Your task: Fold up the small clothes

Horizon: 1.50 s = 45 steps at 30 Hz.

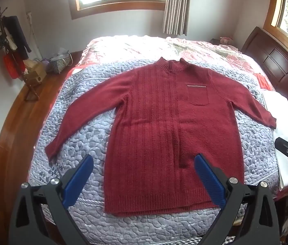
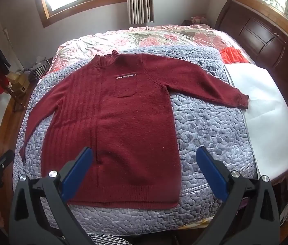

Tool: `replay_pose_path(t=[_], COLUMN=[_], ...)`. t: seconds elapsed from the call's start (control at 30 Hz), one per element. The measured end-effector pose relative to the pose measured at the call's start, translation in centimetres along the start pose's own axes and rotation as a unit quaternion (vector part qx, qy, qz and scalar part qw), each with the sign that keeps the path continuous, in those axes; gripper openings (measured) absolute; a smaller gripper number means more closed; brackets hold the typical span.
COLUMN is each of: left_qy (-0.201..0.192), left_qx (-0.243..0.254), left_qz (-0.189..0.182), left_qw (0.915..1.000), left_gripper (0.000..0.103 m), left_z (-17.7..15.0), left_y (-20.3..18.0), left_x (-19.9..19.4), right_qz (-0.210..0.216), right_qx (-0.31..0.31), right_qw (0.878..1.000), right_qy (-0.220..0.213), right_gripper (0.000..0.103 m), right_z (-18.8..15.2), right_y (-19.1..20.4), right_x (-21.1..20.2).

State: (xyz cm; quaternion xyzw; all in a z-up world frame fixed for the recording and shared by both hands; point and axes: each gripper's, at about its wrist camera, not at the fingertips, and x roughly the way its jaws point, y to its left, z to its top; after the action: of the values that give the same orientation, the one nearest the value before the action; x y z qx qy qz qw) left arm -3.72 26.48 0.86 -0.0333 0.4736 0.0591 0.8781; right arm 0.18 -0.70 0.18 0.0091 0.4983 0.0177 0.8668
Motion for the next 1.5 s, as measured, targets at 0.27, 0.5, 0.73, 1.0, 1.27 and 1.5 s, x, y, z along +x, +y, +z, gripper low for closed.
replay_pose_path(t=[0.27,0.5,0.73,1.0,1.27,1.5], left_qy=[0.002,0.002,0.001,0.000,0.000,0.003], left_qx=[0.004,0.003,0.003,0.004,0.003,-0.001], left_qz=[0.012,0.014,0.015,0.019,0.022,0.027], left_qw=[0.9999,0.9999,0.9999,0.9998,0.9997,0.9996], left_gripper=[0.099,0.099,0.099,0.099,0.099,0.099], left_z=[-0.2,-0.2,-0.2,-0.1,0.1,0.2], left_y=[-0.1,-0.3,-0.5,-0.6,-0.6,-0.7], left_x=[0.3,0.3,0.3,0.4,0.5,0.7], right_qz=[0.009,0.011,0.010,0.004,0.002,0.001], right_qx=[0.008,0.013,0.005,0.001,0.001,0.000], right_qw=[1.000,1.000,1.000,1.000,1.000,1.000], right_qy=[0.004,0.004,0.005,0.006,0.006,0.006], right_gripper=[0.100,0.100,0.100,0.100,0.100,0.100], right_z=[-0.4,-0.5,-0.5,-0.4,-0.1,0.0], right_y=[-0.4,-0.8,-0.7,-0.8,-1.2,-1.4], right_x=[0.2,0.4,0.5,0.7,1.0,1.2])
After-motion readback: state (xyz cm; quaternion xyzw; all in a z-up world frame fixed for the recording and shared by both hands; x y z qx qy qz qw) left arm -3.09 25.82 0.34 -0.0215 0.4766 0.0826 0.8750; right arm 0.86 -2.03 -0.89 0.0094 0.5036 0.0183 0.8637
